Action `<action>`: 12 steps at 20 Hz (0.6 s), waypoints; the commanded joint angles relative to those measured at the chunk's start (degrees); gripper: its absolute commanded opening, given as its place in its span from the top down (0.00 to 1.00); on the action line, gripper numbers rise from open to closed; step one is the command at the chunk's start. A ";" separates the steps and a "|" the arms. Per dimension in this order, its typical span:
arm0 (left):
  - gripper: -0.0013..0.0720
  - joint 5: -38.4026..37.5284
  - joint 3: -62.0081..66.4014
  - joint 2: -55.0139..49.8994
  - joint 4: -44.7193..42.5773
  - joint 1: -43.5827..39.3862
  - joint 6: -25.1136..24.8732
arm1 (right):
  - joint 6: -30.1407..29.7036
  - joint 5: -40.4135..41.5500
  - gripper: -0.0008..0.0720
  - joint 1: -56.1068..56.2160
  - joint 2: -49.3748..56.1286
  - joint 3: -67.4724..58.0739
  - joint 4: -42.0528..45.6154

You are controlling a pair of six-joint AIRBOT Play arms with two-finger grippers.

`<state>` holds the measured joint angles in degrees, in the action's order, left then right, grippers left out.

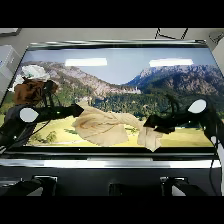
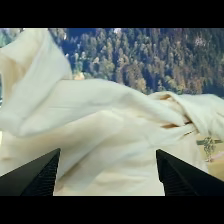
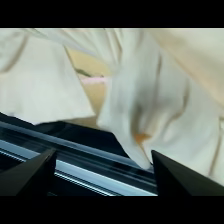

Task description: Fold the clothes and pants, and hang the long-sleeved shirts on hangers.

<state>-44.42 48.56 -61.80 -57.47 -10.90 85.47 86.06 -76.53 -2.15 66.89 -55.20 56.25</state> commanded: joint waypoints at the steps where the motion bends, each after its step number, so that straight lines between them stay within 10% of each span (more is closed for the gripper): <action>1: 0.00 -14.86 0.87 -0.09 -2.93 8.20 1.22 | -0.04 -2.60 0.07 0.68 6.60 -18.49 -1.60; 5: 0.01 -23.30 -4.90 -0.07 -2.45 13.31 1.57 | 3.17 -1.27 0.07 0.70 19.63 -36.37 -3.26; 12: 0.01 -4.94 -9.25 -3.69 9.51 12.24 -1.70 | 1.16 -13.86 0.03 10.51 25.22 -29.07 -0.55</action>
<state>-55.53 39.07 -63.48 -51.70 1.13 84.93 88.60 -86.46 3.36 91.15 -87.44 53.54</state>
